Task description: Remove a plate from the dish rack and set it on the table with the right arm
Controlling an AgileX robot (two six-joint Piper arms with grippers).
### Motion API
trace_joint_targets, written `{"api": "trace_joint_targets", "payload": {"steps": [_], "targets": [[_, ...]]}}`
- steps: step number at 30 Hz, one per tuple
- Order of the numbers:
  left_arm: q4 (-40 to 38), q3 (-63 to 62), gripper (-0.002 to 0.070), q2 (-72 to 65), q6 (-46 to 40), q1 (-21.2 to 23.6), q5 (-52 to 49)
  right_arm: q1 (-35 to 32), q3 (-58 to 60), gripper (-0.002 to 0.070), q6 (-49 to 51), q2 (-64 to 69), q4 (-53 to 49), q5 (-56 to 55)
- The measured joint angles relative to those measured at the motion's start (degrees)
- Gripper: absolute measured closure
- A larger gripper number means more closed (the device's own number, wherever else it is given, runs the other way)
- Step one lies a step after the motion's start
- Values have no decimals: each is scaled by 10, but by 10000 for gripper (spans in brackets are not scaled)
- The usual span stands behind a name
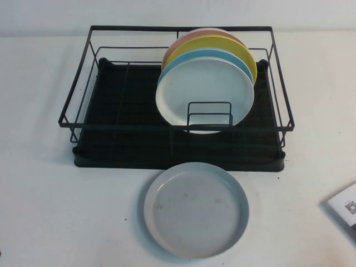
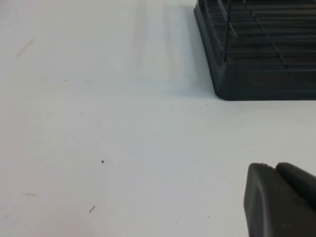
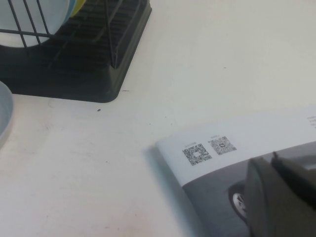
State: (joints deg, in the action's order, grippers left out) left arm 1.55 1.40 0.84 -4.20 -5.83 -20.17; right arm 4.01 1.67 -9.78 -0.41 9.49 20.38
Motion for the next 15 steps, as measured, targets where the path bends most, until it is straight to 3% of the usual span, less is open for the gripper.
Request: {"api": "trace_joint_targets", "payload": {"steps": [15], "targets": [[0, 0, 679, 0, 0, 0, 0, 0, 0, 694, 0, -3, 0, 0]]}}
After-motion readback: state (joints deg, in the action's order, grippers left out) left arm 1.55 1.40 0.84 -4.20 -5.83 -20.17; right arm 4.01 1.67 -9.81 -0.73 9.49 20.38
